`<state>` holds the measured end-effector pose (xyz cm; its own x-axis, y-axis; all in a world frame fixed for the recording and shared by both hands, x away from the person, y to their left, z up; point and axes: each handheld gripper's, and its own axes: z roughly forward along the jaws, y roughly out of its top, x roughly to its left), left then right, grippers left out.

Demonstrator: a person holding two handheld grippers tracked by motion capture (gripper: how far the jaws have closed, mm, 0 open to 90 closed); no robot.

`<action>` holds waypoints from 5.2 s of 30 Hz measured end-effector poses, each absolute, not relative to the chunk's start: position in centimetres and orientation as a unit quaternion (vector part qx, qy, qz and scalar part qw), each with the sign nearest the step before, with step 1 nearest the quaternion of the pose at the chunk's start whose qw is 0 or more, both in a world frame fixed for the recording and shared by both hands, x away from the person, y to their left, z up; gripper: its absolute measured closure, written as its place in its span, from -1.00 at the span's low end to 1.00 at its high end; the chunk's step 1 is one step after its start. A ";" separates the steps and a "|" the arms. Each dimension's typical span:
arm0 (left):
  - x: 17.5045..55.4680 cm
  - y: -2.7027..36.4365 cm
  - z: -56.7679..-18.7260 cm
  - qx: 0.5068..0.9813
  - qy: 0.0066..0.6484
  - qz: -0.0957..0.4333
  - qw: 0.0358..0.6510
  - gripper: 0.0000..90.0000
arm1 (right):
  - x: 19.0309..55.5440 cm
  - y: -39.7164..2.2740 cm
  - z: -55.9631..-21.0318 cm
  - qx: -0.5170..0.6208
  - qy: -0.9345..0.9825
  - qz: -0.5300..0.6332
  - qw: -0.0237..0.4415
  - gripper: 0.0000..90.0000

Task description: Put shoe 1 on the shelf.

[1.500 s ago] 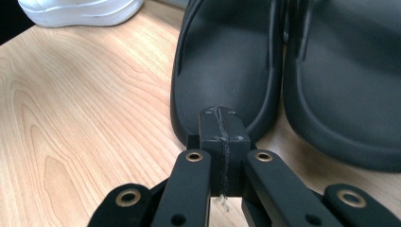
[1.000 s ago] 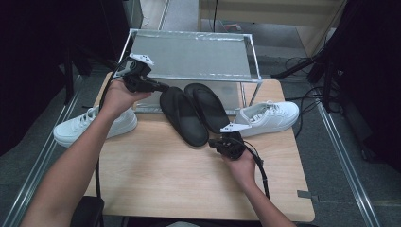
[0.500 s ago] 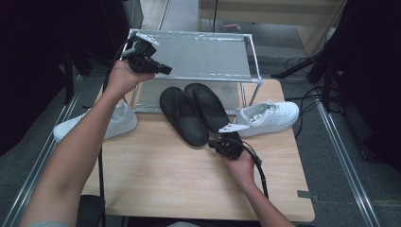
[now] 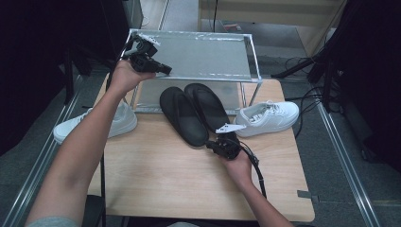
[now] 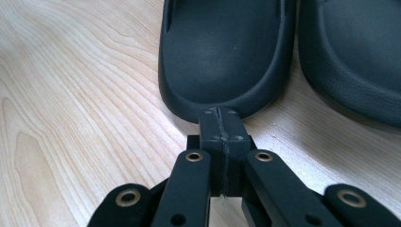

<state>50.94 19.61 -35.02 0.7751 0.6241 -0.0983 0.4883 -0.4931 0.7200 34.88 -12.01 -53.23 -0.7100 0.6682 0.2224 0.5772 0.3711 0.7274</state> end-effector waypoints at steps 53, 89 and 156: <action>50.7 19.3 -35.1 0.864 0.323 0.100 0.373 1.00 | 39.3 -3.3 -52.1 0.388 0.805 0.444 0.063 1.00; 50.7 19.7 -35.5 0.856 0.327 0.095 0.390 1.00 | 43.2 0.5 -51.8 0.410 0.789 0.455 0.053 1.00; 50.6 19.5 -35.4 0.856 0.331 0.097 0.384 1.00 | 37.0 -17.0 -51.9 0.450 0.778 0.417 0.137 1.00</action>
<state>50.63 19.47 -35.38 0.7615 0.6422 -0.0878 0.4929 -0.4857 0.7219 37.04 -16.95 -51.93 -0.5567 0.8148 0.1617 0.5859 0.2471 0.7718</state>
